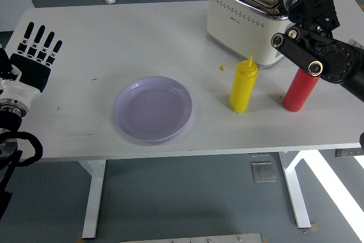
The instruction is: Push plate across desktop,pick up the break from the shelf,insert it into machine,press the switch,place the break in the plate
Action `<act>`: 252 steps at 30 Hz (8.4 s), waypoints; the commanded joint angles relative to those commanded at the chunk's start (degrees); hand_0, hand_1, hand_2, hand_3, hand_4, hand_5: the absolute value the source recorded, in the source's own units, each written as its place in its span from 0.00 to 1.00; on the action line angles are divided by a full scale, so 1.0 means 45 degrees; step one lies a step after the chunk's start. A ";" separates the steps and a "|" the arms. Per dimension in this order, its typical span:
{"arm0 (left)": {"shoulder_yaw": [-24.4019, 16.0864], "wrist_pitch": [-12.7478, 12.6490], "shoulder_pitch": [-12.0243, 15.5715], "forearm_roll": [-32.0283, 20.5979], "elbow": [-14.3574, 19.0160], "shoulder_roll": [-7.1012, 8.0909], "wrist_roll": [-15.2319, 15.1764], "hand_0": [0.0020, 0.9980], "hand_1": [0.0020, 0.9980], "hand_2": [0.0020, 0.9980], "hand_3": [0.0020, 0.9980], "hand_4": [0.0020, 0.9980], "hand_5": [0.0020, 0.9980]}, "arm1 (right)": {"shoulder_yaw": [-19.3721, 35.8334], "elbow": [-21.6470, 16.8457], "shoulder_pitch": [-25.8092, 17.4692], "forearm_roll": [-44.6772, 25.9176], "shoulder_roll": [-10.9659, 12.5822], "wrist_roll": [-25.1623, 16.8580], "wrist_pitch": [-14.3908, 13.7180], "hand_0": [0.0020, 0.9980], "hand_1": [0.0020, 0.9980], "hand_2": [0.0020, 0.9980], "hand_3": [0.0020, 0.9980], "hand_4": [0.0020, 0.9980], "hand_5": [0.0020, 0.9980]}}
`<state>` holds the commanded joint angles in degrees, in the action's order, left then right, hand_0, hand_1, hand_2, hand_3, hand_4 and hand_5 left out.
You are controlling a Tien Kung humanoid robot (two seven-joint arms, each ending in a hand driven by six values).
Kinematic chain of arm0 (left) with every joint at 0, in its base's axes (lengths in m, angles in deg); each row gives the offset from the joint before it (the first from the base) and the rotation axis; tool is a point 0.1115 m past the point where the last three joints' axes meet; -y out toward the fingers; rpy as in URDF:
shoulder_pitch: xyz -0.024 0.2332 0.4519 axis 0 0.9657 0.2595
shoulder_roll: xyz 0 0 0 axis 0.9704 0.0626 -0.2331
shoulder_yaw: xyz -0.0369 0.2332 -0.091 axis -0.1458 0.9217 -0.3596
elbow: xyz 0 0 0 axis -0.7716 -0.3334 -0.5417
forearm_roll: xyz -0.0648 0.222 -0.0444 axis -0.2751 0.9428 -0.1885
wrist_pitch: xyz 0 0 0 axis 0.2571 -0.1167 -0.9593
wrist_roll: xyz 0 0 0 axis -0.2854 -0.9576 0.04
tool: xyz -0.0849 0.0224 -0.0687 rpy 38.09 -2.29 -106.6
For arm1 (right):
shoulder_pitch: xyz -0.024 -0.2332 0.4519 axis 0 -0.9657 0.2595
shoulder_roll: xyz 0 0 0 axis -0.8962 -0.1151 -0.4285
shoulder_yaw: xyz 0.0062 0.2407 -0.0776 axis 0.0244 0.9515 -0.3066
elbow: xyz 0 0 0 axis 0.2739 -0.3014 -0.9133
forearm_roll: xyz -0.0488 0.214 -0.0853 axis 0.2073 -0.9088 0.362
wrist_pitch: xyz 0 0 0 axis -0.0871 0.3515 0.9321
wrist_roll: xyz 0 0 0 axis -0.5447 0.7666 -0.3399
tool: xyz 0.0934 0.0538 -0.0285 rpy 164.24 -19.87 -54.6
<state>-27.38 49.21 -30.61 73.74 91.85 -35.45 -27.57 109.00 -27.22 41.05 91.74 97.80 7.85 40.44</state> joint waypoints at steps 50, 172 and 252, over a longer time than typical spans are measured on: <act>-0.0441 -0.0036 0.0405 -0.0360 0.0304 -0.0017 0.0141 0.84 0.77 0.74 0.79 0.79 0.99 | 0.2356 -0.2024 -0.0568 0.2577 0.0944 -0.0096 0.1916 0.73 0.75 0.78 0.75 0.60 0.13; -0.2043 -0.0087 0.1492 -0.1581 0.1368 -0.0078 0.0396 0.83 0.76 0.74 0.79 0.79 0.98 | 0.3229 -0.4133 -0.5120 0.5352 0.4352 -0.0952 0.4111 0.56 0.42 0.62 0.54 0.08 0.00; 0.0209 0.0154 0.1066 -0.2451 -0.0571 -0.0067 0.0303 0.82 0.75 0.72 0.77 0.78 0.98 | -0.0986 0.3291 0.1648 0.1299 -0.1364 -0.0007 0.4015 0.61 0.62 0.66 0.73 0.73 0.26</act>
<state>-26.44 49.90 -25.81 62.71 89.28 -35.75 -26.20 104.56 -12.41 48.47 97.59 91.66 7.81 58.51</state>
